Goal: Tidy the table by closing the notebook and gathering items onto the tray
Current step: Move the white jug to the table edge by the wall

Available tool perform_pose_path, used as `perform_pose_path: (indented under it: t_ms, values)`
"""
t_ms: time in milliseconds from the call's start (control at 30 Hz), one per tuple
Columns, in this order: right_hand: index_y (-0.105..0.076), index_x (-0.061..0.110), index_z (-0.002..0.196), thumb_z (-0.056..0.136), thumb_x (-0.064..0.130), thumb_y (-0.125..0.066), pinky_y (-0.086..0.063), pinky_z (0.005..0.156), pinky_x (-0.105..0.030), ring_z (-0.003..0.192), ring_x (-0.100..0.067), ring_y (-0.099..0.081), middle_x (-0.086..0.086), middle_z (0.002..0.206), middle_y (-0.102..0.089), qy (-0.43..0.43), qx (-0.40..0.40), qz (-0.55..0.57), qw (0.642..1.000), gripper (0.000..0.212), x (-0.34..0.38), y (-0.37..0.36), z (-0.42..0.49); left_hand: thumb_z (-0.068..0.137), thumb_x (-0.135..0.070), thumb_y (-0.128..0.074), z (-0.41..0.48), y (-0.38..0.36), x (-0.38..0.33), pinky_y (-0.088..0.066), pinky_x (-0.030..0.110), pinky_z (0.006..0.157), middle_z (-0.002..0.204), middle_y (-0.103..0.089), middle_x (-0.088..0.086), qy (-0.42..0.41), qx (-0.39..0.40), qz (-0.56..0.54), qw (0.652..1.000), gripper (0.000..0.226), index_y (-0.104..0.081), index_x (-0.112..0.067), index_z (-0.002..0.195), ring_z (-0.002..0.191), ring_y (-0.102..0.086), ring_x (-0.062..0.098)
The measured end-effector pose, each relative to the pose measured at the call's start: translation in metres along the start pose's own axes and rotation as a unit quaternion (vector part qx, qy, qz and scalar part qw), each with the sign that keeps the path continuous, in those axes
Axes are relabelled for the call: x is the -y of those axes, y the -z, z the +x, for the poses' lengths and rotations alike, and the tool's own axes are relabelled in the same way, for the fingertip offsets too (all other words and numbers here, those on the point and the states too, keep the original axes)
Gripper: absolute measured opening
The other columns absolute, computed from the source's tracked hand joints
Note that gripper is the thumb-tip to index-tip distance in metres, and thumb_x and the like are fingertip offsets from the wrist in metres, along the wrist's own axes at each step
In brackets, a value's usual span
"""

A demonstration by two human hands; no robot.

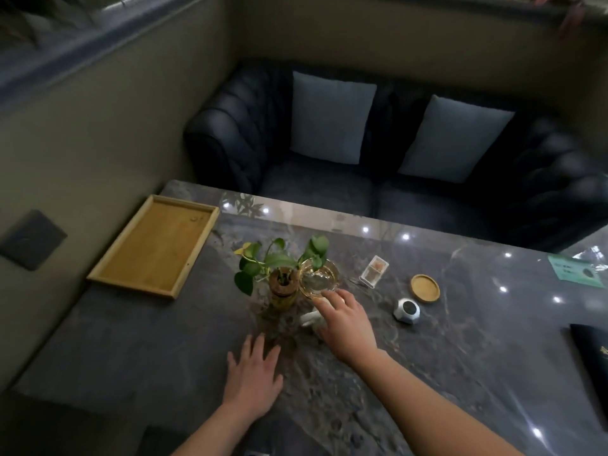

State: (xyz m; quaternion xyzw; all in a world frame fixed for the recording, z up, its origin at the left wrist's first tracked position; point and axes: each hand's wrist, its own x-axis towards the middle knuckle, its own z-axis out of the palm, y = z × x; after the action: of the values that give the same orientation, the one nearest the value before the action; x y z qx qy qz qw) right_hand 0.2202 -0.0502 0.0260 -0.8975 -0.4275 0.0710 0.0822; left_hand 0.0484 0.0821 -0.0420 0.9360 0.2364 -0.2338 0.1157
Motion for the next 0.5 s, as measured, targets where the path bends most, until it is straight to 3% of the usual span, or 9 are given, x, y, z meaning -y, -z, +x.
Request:
perform_pose_path:
  t_ms: [167,267,400,500]
  values:
    - [-0.053,0.036,0.133,0.092,0.043,-0.054,-0.019,0.119,-0.052,0.145,-0.036,-0.023,-0.003,0.156,-0.036,0.012,0.077,-0.055,0.995,0.041,0.001,-0.008,0.015,0.091,-0.058,-0.032,0.002,-0.001,-0.002,-0.008,0.065,0.116,0.166,-0.001,0.005,0.012,0.017,-0.007,1.000,0.067,-0.017,-0.034,0.152,0.151,0.006,0.032]
    - [-0.053,0.040,0.128,0.095,0.045,-0.049,-0.025,0.115,-0.055,0.143,-0.042,-0.021,-0.004,0.157,-0.032,-0.012,0.094,-0.032,0.995,0.034,-0.004,-0.013,0.011,0.092,-0.058,-0.032,0.003,0.001,-0.004,-0.007,0.067,0.115,0.166,-0.001,0.005,0.016,0.024,-0.012,1.000,0.067,-0.017,-0.032,0.153,0.151,0.006,0.033]
    - [-0.053,0.033,0.112,0.089,0.039,-0.060,-0.040,0.104,-0.054,0.138,-0.040,-0.029,-0.005,0.149,-0.038,0.000,0.077,-0.014,0.997,0.025,-0.012,-0.019,0.006,0.093,-0.057,-0.035,0.002,0.003,-0.004,-0.008,0.067,0.116,0.166,-0.002,0.004,0.020,0.026,-0.022,0.999,0.066,-0.020,-0.032,0.152,0.151,0.006,0.032]
    - [-0.052,0.032,0.104,0.086,0.038,-0.063,-0.043,0.101,-0.051,0.133,-0.037,-0.035,-0.003,0.139,-0.044,0.008,0.066,0.002,0.998,0.022,-0.017,-0.019,0.004,0.093,-0.055,-0.037,0.001,0.008,-0.007,-0.010,0.067,0.116,0.165,-0.004,0.004,0.024,0.027,-0.022,0.999,0.065,-0.021,-0.032,0.152,0.151,0.004,0.033]
